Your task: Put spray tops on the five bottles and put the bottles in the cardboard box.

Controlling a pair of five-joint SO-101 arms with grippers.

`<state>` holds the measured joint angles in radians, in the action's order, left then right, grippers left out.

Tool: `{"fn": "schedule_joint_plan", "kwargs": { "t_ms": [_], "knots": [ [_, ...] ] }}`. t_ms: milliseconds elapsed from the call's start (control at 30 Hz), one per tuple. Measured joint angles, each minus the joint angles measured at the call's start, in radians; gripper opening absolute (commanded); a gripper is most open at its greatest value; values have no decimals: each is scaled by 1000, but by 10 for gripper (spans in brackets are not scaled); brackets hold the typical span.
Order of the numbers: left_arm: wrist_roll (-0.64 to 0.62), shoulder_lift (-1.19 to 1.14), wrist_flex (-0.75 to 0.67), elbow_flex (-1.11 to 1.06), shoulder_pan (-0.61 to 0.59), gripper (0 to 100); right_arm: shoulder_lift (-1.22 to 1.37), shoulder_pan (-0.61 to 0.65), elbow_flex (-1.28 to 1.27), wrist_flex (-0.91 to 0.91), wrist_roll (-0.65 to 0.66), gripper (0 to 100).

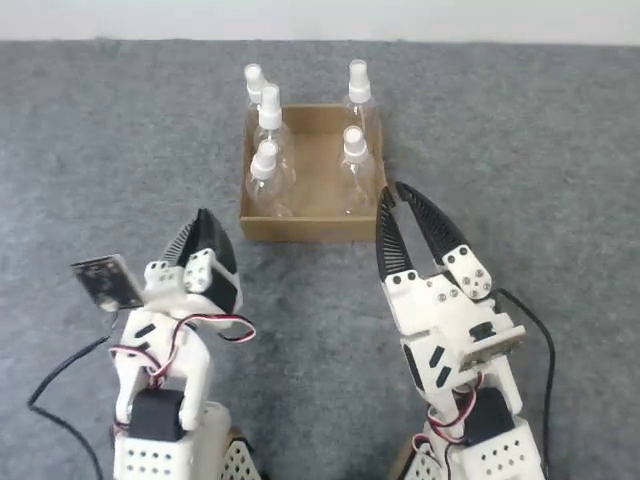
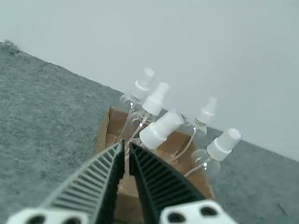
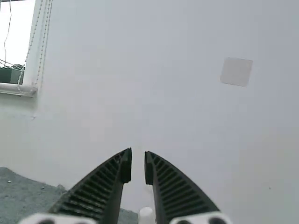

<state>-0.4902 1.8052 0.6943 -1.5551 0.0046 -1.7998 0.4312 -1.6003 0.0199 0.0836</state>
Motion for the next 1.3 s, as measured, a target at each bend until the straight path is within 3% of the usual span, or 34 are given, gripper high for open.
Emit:
{"fn": "schedule_joint_plan", "kwargs": {
  "t_ms": [167,333,567,933,1133,1300],
  "knots": [
    [107,0,-2,-49,68,12,0,2,0,0,3,36],
    [161,0,-109,-140,98,12,0,2,2,-2,6,35],
    [94,0,-187,-140,12,12,0,2,2,-110,6,38],
    [68,0,-269,-140,-5,12,2,-32,-63,-255,8,38],
    [120,0,-255,-140,-8,12,2,-110,-63,-419,8,38],
    [140,0,-123,-140,-5,12,2,-104,-63,-586,8,35]
  ]
}}
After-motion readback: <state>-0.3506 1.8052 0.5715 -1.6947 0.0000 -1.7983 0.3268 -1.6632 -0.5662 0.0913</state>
